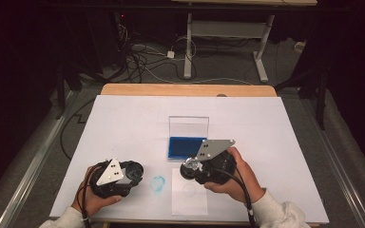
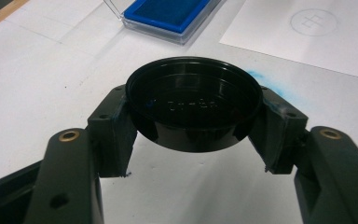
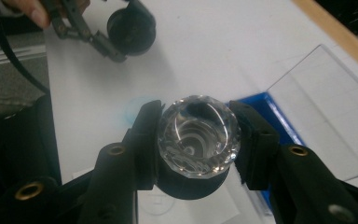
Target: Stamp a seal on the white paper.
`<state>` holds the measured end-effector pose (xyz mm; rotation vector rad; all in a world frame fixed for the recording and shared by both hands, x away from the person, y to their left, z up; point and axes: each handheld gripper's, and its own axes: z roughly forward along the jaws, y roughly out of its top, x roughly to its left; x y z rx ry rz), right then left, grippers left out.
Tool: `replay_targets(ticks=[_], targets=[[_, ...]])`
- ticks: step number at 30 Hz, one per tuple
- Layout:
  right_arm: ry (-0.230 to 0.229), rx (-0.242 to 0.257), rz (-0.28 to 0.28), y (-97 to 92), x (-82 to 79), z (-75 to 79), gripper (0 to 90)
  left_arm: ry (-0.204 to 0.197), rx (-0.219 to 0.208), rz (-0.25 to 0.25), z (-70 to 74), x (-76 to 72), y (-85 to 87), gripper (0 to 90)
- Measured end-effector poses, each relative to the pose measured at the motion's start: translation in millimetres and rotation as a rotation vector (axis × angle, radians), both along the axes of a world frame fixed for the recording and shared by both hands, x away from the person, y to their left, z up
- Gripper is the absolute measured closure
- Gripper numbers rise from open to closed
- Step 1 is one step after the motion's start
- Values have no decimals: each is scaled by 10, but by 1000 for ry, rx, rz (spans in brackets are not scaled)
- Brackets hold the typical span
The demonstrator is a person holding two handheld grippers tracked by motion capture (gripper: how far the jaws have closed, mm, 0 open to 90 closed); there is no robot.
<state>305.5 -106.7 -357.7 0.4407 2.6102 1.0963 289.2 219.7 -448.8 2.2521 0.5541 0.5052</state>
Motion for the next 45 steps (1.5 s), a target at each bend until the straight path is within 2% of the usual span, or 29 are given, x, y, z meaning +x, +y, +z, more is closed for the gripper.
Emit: replay_targets(ticks=[4, 7, 18, 28, 45], targets=[[29, -34, 16, 44, -36, -173, 569, 2, 1, 2, -3, -1, -1, 367], [47, -36, 21, 42, -62, -257, 570, 4, 3, 1, -7, 3, -5, 367], [68, -62, 33, 34, -121, -498, 570, 9, 11, 0, -23, 16, -23, 367], [81, -95, 37, 52, -103, -605, 569, 10, 10, -2, -24, 16, -17, 367], [94, -104, 28, 58, -65, -695, 569, 13, 14, -6, -26, 18, -20, 367]])
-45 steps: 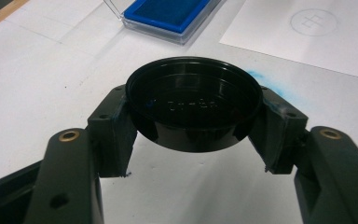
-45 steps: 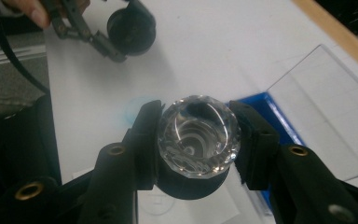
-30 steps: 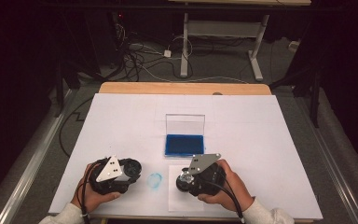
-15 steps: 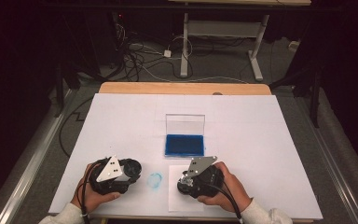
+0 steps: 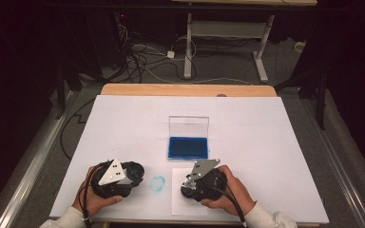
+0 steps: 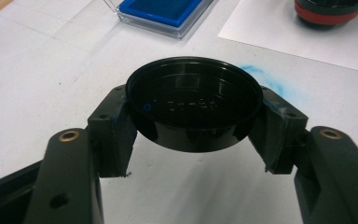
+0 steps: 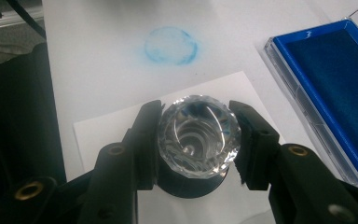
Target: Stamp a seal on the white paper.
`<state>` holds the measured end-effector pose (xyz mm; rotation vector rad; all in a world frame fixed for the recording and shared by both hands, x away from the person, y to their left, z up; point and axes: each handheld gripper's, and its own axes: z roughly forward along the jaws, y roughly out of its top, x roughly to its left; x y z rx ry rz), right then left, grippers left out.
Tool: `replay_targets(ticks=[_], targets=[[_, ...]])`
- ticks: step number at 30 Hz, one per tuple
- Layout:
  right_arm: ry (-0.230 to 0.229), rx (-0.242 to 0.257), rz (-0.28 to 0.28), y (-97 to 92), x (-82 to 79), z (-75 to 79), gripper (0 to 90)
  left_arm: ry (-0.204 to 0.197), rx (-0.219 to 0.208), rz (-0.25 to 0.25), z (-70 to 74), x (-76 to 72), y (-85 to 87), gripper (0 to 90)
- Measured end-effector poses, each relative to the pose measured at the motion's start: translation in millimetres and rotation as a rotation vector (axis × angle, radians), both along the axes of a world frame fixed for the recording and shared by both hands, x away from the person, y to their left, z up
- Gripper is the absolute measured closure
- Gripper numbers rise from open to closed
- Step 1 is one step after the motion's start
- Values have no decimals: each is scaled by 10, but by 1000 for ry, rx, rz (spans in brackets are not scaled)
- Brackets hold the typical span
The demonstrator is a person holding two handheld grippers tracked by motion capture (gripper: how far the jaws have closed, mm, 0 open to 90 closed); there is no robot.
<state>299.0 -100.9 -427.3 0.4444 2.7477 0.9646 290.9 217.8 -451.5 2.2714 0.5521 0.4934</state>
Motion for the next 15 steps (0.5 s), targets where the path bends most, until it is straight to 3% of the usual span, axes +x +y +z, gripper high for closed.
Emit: replay_targets(ticks=[15], targets=[[2, -16, 8, 13, 13, -74, 569, 2, 6, -3, -4, -1, -5, 367]])
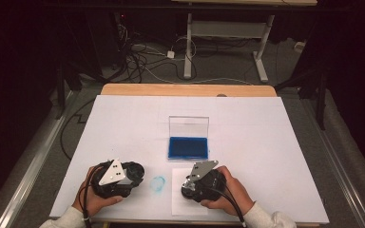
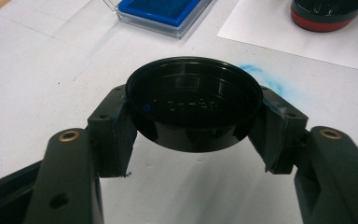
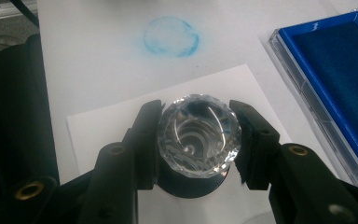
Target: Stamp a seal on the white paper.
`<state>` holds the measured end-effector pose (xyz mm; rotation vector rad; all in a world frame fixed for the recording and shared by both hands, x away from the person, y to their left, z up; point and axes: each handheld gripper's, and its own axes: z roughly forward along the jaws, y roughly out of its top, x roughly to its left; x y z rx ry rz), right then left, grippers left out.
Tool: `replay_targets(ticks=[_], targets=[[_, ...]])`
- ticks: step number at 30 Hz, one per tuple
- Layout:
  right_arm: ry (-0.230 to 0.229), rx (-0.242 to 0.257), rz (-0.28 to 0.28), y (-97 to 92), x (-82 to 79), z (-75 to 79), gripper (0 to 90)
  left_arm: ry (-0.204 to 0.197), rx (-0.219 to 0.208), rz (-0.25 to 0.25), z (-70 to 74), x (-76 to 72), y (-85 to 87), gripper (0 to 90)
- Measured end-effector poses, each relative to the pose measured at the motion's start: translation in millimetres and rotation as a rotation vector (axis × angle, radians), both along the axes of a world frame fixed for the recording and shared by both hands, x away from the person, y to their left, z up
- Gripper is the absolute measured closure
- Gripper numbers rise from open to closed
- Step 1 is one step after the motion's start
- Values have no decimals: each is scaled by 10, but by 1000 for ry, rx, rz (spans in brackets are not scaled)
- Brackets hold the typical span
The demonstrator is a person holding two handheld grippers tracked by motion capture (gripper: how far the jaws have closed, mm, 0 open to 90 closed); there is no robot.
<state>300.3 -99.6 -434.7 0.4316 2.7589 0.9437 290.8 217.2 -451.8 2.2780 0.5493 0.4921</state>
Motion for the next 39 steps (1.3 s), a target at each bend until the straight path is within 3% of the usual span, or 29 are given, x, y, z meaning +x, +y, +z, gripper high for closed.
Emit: replay_targets(ticks=[39], targets=[[5, -9, -11, 18, -6, -3, 569, 14, 5, -10, -26, 8, -26, 367]])
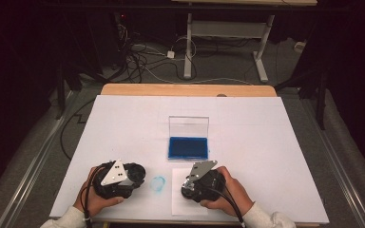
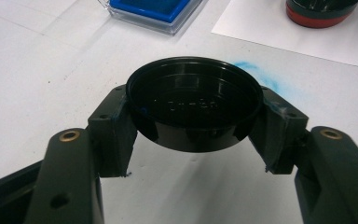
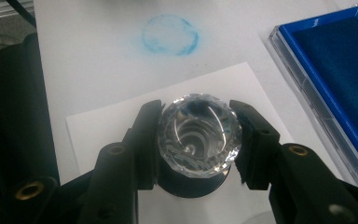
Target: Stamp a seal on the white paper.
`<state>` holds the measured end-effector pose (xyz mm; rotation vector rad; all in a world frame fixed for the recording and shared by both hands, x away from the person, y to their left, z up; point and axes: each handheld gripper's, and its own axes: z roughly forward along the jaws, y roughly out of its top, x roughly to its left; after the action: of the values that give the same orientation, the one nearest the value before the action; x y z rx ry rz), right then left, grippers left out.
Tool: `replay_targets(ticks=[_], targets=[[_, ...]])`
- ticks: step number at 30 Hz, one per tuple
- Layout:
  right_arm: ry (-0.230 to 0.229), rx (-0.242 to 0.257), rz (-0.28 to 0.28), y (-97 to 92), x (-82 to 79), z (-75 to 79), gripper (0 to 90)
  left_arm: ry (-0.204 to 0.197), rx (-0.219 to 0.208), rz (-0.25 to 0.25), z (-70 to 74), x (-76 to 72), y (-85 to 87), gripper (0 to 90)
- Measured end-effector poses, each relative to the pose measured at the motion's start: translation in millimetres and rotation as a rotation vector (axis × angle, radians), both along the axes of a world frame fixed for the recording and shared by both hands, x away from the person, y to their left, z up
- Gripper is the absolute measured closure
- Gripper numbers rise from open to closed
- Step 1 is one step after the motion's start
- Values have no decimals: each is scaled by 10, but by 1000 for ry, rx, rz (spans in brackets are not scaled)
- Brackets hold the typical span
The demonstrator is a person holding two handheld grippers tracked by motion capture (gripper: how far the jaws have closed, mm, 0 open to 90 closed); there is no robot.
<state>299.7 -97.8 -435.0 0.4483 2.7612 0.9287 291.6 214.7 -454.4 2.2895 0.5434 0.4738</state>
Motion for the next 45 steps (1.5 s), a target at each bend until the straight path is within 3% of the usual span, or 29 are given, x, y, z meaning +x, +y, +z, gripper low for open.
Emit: replay_targets(ticks=[14, 20, 45], targets=[[18, 10, 3, -22, 23, -1, 569, 1, 1, -1, 0, -2, -3, 366], [-7, -3, 1, -1, -16, 1, 569, 3, 0, 2, -1, 7, 2, 367], [-1, -6, 10, -9, -2, -2, 568, -5, -5, 9, 18, -8, 18, 367]])
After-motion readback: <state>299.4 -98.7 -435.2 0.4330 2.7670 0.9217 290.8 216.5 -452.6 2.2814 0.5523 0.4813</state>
